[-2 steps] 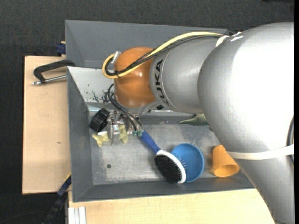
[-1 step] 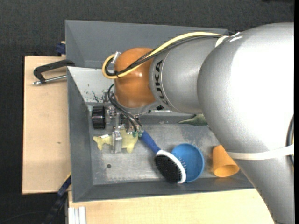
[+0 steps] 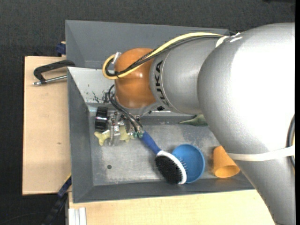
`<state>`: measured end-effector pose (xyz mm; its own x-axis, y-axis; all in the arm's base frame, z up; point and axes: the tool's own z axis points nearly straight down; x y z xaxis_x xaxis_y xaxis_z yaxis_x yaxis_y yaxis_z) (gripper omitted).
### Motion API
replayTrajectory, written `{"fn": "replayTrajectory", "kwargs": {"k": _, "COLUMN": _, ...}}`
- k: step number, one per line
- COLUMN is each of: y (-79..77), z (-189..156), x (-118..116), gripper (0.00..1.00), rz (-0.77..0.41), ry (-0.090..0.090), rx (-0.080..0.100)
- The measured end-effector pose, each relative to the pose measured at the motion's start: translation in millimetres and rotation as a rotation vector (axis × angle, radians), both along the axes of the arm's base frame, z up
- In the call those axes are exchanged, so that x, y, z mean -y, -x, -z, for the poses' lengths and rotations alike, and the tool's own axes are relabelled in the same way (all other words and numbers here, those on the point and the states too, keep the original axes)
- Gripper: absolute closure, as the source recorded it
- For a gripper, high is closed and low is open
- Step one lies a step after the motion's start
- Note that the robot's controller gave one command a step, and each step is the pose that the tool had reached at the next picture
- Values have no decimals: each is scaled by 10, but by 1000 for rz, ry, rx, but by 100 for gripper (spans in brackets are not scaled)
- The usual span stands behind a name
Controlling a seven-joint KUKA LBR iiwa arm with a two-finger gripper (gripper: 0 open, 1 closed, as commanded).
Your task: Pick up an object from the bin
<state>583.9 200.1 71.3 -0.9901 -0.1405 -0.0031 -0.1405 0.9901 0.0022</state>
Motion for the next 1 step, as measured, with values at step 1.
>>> {"fn": "replayTrajectory", "kwargs": {"k": 1, "y": 72, "z": -1033, "x": 14, "gripper": 100, "rz": 10, "ry": -4, "rx": 11}}
